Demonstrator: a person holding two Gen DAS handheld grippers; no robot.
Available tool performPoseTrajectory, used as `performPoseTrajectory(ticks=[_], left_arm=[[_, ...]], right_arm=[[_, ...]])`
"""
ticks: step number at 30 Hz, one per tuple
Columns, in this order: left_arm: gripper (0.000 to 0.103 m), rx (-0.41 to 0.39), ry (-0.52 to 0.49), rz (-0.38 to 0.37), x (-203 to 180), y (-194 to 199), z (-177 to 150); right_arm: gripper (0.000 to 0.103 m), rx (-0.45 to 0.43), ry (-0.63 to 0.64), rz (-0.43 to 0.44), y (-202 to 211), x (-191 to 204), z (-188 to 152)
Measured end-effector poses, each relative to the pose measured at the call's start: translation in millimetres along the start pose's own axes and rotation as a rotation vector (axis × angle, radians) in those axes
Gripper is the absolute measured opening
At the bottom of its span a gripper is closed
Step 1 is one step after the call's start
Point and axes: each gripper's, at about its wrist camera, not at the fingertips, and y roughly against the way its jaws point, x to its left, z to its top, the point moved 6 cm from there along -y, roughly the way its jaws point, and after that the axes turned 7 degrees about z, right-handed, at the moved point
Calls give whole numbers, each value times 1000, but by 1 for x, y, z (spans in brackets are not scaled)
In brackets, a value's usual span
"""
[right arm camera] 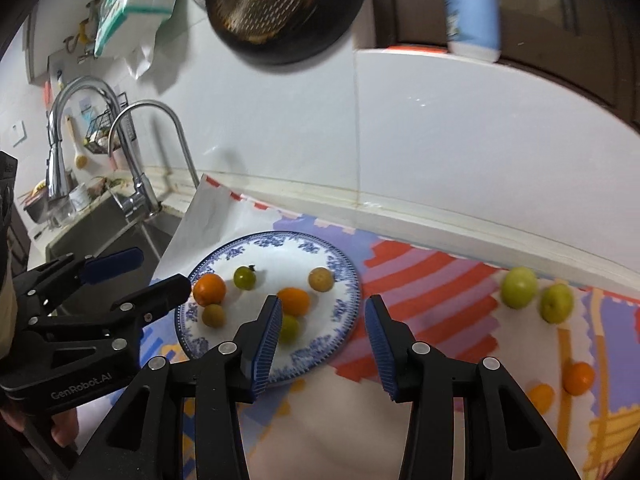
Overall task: Organize fruits
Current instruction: 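Withdraw both tools from the plate toward the remaining oranges on the mat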
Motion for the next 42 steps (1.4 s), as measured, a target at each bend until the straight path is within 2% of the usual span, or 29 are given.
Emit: performPoseTrajectory(ticks=[12,15,21,24,27,30,33,38,42], left_arm=[[71,-65,-47,-36,-45,41,3],[72,-86,-64,-47,-59,50,2],[73,-99,-87,-72,-88,58,-2],[78,-111,-85,-88,-104,61,-4],[78,-122,-96,-103,-120,64,-5],[78,-124,-107,-117,-135,65,-6],[78,-124,-116,-129,-148,65,-7],[81,-134,-139,-127,-169,61,-7],[84,-140,-152,-122,-181,54,-9]], right_arm=[[44,-60,-37,-74,64,-27,-16],[52,-77,-49,-99,79,-36,-20],[52,-88,-70,-145,105,-57,-34],[52,-90,-79,-169,116,-69,-41],[63,-112,-108,-200,129,-86,-47],[67,-143,-140,-228,140,-100,-50],[78,-171,-178,-253,150,-115,-54],[90,-246,-217,-349,166,-141,-60],[98,-199,-169,-425,166,-154,-64]])
